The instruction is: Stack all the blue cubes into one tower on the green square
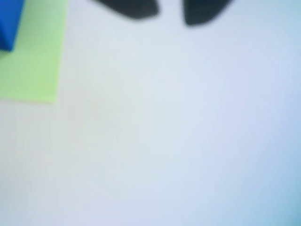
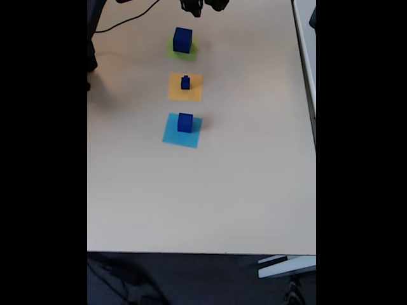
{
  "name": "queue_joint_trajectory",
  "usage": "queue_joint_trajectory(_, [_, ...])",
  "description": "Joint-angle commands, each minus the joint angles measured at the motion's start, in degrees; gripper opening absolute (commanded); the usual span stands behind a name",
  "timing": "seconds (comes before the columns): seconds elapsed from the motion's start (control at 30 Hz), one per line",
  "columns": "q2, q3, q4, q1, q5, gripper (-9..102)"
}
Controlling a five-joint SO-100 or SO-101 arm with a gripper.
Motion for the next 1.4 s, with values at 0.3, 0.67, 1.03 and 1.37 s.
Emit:
queue_joint_trajectory(0.3, [17.6,11.0,-3.9,12.2,-12.7,0])
queue_joint_trajectory(0.67, [21.1,16.9,-6.9,25.6,-27.9,5])
queue_joint_trajectory(1.03, [26.2,27.4,-9.1,35.2,-33.0,26])
queue_joint_trajectory(1.37, [23.2,30.5,-9.0,41.1,-37.0,35])
